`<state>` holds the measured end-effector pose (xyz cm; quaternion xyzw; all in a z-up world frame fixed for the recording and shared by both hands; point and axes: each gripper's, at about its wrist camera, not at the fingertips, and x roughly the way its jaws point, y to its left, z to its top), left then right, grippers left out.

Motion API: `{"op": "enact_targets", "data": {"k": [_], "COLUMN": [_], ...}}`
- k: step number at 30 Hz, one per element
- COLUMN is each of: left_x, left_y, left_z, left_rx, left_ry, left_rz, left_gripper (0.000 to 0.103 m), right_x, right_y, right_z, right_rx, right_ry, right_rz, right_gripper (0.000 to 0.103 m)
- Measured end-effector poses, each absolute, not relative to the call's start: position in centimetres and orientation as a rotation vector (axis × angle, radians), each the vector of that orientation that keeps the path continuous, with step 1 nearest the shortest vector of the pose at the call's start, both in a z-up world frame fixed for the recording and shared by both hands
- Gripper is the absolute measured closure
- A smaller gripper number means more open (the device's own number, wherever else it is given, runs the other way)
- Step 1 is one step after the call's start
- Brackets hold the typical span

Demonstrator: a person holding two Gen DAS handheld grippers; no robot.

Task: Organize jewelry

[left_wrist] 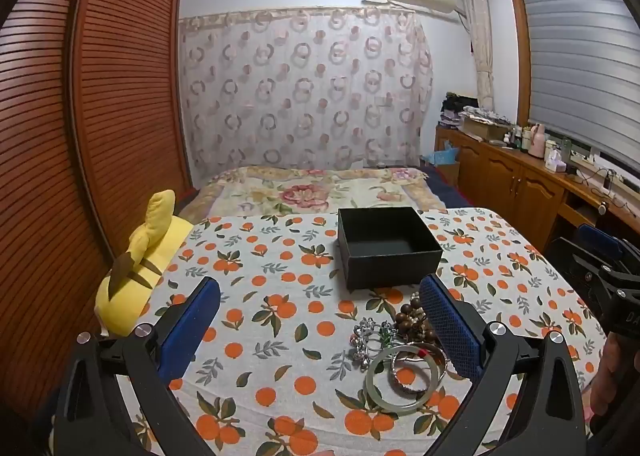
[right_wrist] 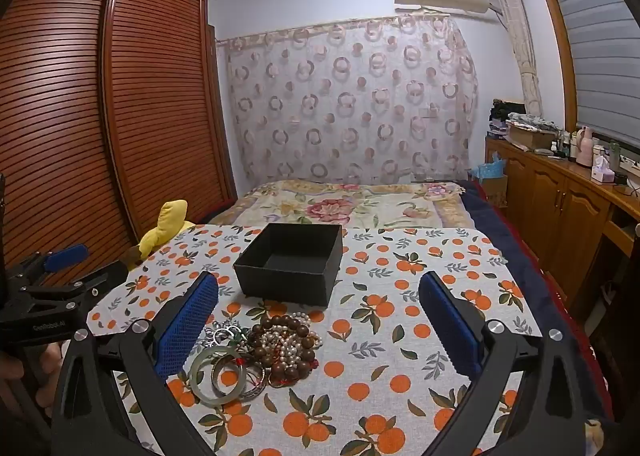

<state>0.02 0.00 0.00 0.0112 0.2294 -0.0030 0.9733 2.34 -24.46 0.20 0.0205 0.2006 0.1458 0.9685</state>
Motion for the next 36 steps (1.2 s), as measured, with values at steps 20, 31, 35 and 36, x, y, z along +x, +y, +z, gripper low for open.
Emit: {"op": "enact_targets", "data": {"k": [20, 31, 35, 36], "left_x": [0.01, -0.01, -0.01, -0.02], "left_y": [0.04, 0.06, 0.02, 0.04], "left_z": [0.01, 0.02, 0.01, 0.02], "left_rx": [0.026, 0.025, 0.027, 0.027], "left_ry": [0.454, 0.453, 0.452, 0.452], "left_rz": [-0.001, -0.001, -0.001, -0.002], "left_gripper": [0.006, 0.006, 0.006, 0.006], "right_x": [2.3, 2.34, 2.35, 2.36], "right_y": [-24.42, -24.39, -24.38, -24.38], "right_z": [-0.02, -0.11, -0.12, -0.12], "right_rx": [0.043, 0.044, 0.044, 0.045], "right_ry": [0.406, 0.406, 0.406, 0.406], "right_rz": [0.293, 0.293, 0.293, 0.294], "right_gripper": [0.002, 0.002, 0.002, 0.002]}}
